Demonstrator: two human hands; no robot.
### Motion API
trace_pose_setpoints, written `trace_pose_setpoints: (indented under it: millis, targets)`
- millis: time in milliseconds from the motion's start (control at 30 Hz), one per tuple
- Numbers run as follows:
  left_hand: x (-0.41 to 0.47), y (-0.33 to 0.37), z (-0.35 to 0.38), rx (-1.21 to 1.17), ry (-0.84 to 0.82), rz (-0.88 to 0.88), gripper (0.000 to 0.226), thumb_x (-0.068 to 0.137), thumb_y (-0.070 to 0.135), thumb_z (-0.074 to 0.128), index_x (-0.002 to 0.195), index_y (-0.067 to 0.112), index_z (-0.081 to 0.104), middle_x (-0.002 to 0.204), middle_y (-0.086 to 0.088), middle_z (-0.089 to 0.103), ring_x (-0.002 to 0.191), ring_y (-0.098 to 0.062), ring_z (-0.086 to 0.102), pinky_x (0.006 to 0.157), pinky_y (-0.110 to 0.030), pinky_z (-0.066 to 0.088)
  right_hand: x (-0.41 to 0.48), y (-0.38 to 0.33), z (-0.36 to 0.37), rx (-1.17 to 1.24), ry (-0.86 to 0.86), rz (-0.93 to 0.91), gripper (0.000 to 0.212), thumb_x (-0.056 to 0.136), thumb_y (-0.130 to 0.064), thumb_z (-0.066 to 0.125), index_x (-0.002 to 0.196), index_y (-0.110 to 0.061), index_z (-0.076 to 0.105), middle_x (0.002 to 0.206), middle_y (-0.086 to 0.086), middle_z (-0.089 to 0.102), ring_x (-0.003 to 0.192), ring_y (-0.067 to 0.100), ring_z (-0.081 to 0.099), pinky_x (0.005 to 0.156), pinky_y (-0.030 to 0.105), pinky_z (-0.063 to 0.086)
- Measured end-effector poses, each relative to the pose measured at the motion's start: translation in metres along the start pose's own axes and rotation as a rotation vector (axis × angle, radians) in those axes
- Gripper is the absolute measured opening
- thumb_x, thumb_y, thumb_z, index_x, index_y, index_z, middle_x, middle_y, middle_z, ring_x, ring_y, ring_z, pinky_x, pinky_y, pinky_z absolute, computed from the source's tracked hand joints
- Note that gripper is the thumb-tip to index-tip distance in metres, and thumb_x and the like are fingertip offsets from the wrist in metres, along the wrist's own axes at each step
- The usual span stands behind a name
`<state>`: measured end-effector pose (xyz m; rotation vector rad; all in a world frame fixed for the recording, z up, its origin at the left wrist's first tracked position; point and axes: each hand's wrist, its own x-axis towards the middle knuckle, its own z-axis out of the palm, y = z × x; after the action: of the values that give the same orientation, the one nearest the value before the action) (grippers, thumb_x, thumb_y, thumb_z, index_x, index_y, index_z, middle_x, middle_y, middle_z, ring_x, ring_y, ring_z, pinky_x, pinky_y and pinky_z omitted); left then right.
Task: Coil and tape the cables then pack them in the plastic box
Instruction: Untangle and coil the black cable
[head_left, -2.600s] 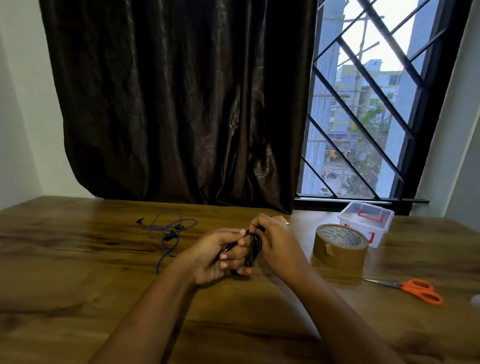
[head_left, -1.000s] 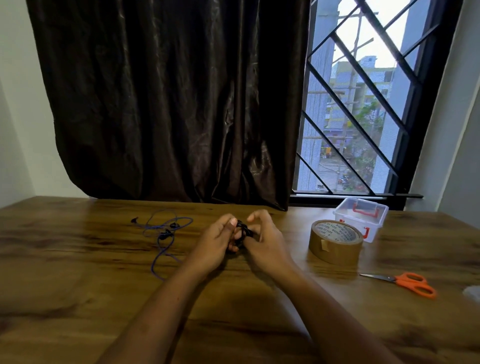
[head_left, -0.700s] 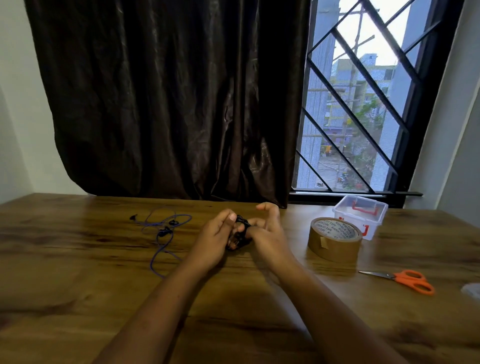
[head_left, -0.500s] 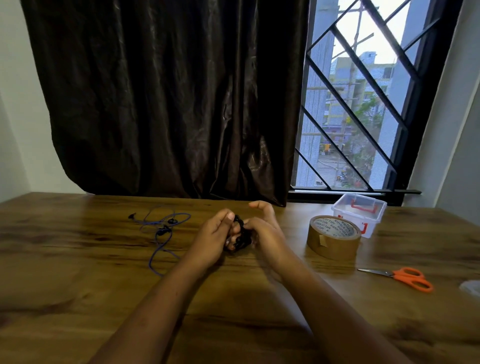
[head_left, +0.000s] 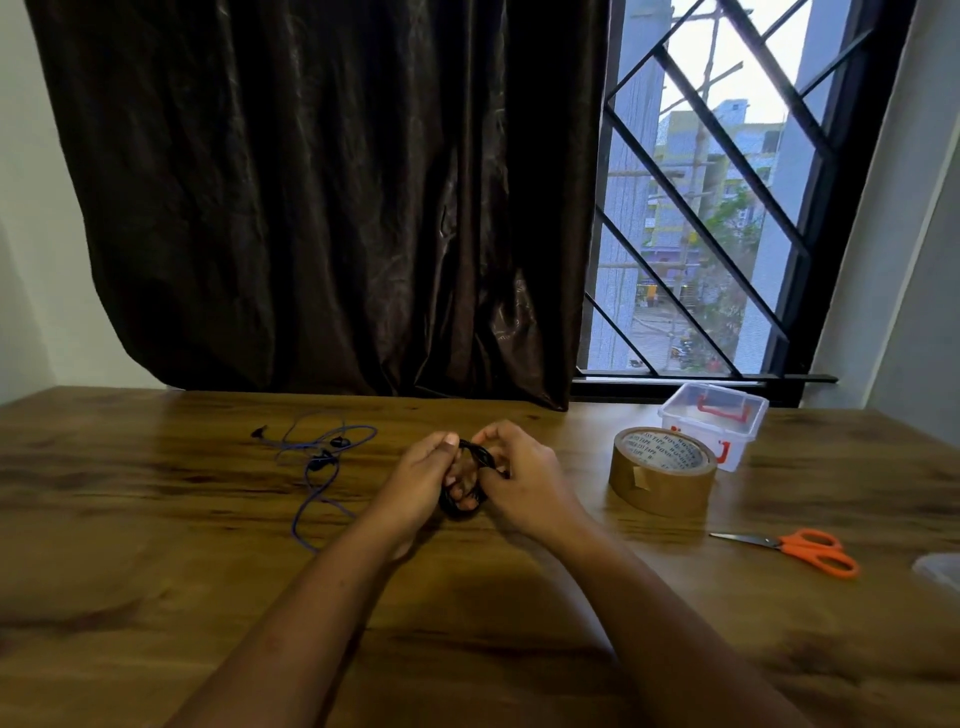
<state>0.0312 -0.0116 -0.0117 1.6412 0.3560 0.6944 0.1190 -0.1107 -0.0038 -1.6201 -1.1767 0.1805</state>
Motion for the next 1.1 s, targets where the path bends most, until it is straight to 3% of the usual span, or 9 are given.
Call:
trace_pose_setpoints:
  millis: [167, 300, 433, 500, 667, 767, 900, 1000, 1100]
  targets:
    - [0.000, 0.003, 0.001, -0.106, 0.046, -0.126, 0.033, 0.102, 0.025, 0.033, 0.073, 0.012, 0.043, 0.066, -0.004, 0.039, 0.059, -0.013, 0.042, 0.060, -0.029, 0.044, 0.000, 0.004, -0.001, -0.046, 0.034, -0.049, 0.030, 0.088, 0.004, 0.052, 0.109, -0.017, 0.046, 0.080, -0.007, 0.060, 0.064, -0.012, 0.058, 0.054, 0.008, 0.047]
    - [0.001, 0.003, 0.001, -0.112, 0.104, -0.195, 0.026, 0.101, 0.024, 0.034, 0.085, 0.010, 0.049, 0.074, -0.004, 0.046, 0.066, -0.015, 0.049, 0.071, -0.032, 0.048, 0.002, 0.005, -0.001, -0.113, 0.083, -0.045, 0.017, 0.090, -0.001, 0.053, 0.093, -0.018, 0.056, 0.086, -0.006, 0.059, 0.068, -0.006, 0.055, 0.054, 0.003, 0.041]
    - [0.002, -0.004, -0.001, 0.106, 0.110, -0.196, 0.024, 0.101, 0.026, 0.035, 0.097, 0.011, 0.053, 0.085, -0.004, 0.055, 0.076, -0.015, 0.052, 0.075, -0.032, 0.042, 0.006, 0.010, -0.001, -0.164, 0.064, 0.024, 0.012, 0.093, -0.009, 0.055, 0.092, -0.016, 0.064, 0.096, -0.004, 0.061, 0.080, 0.001, 0.055, 0.058, 0.000, 0.042]
    - [0.002, -0.006, -0.002, 0.278, 0.093, -0.172, 0.026, 0.101, 0.029, 0.035, 0.095, 0.013, 0.055, 0.094, -0.006, 0.059, 0.081, -0.016, 0.053, 0.068, -0.030, 0.040, 0.006, 0.011, -0.002, -0.168, 0.074, 0.055, 0.009, 0.092, -0.011, 0.057, 0.094, -0.014, 0.065, 0.097, -0.003, 0.061, 0.079, 0.002, 0.055, 0.057, 0.002, 0.043]
    - [0.003, -0.011, -0.001, 0.654, -0.016, -0.141, 0.032, 0.100, 0.029, 0.038, 0.118, 0.008, 0.054, 0.114, -0.012, 0.057, 0.102, -0.025, 0.057, 0.076, -0.029, 0.043, 0.004, 0.014, -0.001, -0.209, 0.080, 0.101, 0.003, 0.089, -0.015, 0.063, 0.087, -0.017, 0.063, 0.092, -0.005, 0.059, 0.074, 0.002, 0.054, 0.055, 0.009, 0.047]
    - [0.002, -0.015, -0.001, 1.050, 0.029, -0.048, 0.027, 0.098, 0.034, 0.041, 0.105, 0.012, 0.055, 0.101, -0.005, 0.049, 0.092, -0.020, 0.050, 0.072, -0.028, 0.036, 0.001, 0.015, 0.001, -0.257, 0.075, 0.099, 0.010, 0.089, -0.013, 0.062, 0.083, -0.020, 0.058, 0.084, -0.004, 0.060, 0.071, 0.009, 0.060, 0.060, 0.024, 0.056]
    - [0.001, -0.018, 0.004, 1.112, 0.151, 0.034, 0.017, 0.093, 0.034, 0.053, 0.093, 0.017, 0.059, 0.085, 0.003, 0.047, 0.078, -0.013, 0.045, 0.062, -0.025, 0.033, -0.001, 0.021, 0.004, -0.338, 0.055, 0.090, 0.016, 0.090, -0.013, 0.058, 0.082, -0.026, 0.054, 0.079, -0.005, 0.061, 0.065, 0.012, 0.062, 0.057, 0.033, 0.057]
    - [0.003, -0.020, 0.003, 1.105, 0.204, 0.082, 0.018, 0.091, 0.033, 0.056, 0.093, 0.017, 0.064, 0.083, 0.003, 0.051, 0.079, -0.015, 0.051, 0.062, -0.026, 0.036, -0.002, 0.022, 0.004, -0.519, 0.014, 0.040, 0.008, 0.090, -0.034, 0.057, 0.082, -0.031, 0.056, 0.075, -0.012, 0.059, 0.066, 0.002, 0.057, 0.058, 0.027, 0.054]
    - [0.007, -0.024, 0.003, 1.099, 0.229, 0.103, 0.021, 0.093, 0.033, 0.052, 0.092, 0.017, 0.065, 0.084, 0.002, 0.049, 0.079, -0.015, 0.050, 0.062, -0.028, 0.035, -0.004, 0.015, -0.003, -0.574, 0.000, -0.012, 0.028, 0.089, -0.055, 0.047, 0.088, -0.030, 0.061, 0.080, -0.012, 0.063, 0.076, 0.007, 0.058, 0.068, 0.032, 0.053]
